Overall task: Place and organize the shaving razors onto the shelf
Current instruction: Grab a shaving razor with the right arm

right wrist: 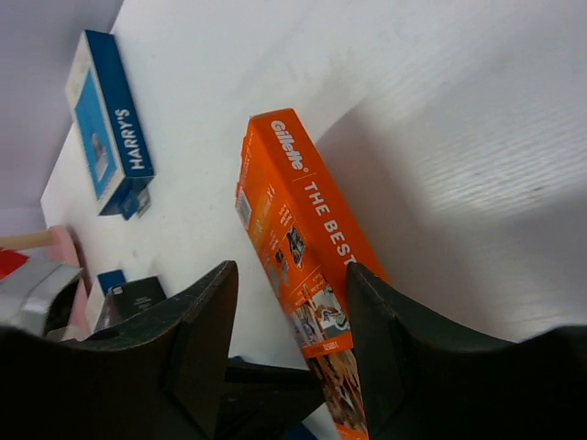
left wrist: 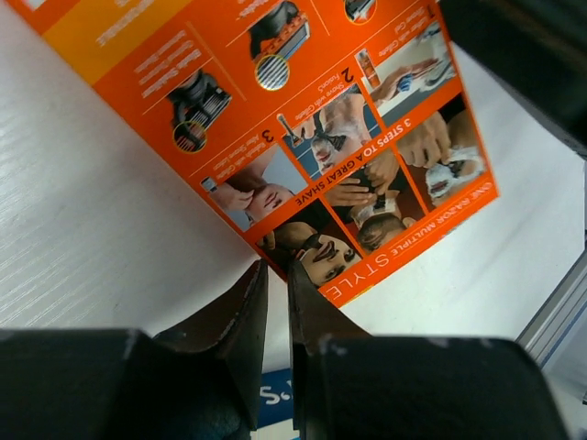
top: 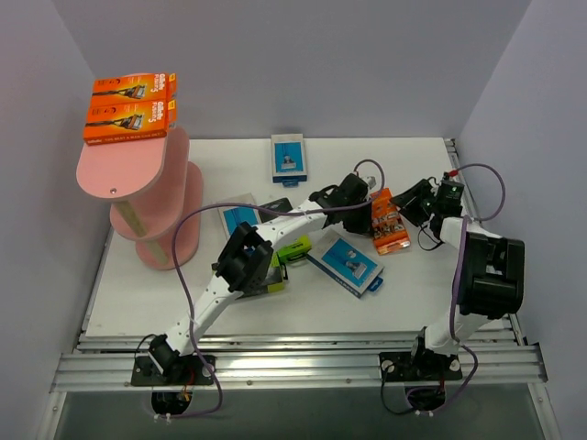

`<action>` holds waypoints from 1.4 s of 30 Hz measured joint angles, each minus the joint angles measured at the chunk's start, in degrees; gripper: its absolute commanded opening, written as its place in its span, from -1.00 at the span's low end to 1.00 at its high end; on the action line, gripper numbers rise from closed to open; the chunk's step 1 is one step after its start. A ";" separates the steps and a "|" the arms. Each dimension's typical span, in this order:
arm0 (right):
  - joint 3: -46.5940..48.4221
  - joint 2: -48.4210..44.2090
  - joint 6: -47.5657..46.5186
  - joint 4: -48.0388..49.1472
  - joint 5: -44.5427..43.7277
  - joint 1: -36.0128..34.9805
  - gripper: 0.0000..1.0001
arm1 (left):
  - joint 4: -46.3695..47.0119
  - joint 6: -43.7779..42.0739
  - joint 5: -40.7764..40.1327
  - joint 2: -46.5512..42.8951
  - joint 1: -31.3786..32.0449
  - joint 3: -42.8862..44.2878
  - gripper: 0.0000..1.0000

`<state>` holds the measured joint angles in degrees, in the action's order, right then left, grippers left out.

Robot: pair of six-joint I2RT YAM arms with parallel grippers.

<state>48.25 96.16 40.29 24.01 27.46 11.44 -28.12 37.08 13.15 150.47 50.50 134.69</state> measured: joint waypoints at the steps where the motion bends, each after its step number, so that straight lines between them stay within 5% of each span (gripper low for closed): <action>1: 0.00 -0.46 0.42 0.37 0.20 -0.61 -0.09 | -0.02 -0.02 -0.02 -0.44 -0.11 -0.72 -0.60; 42: -10.25 -13.81 10.93 4.15 6.51 -18.18 -0.11 | 18.23 5.84 -5.70 -18.21 -6.73 -37.09 -0.70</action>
<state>38.00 82.35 51.22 28.16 33.98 -6.74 -9.89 42.92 7.44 132.27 43.77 97.60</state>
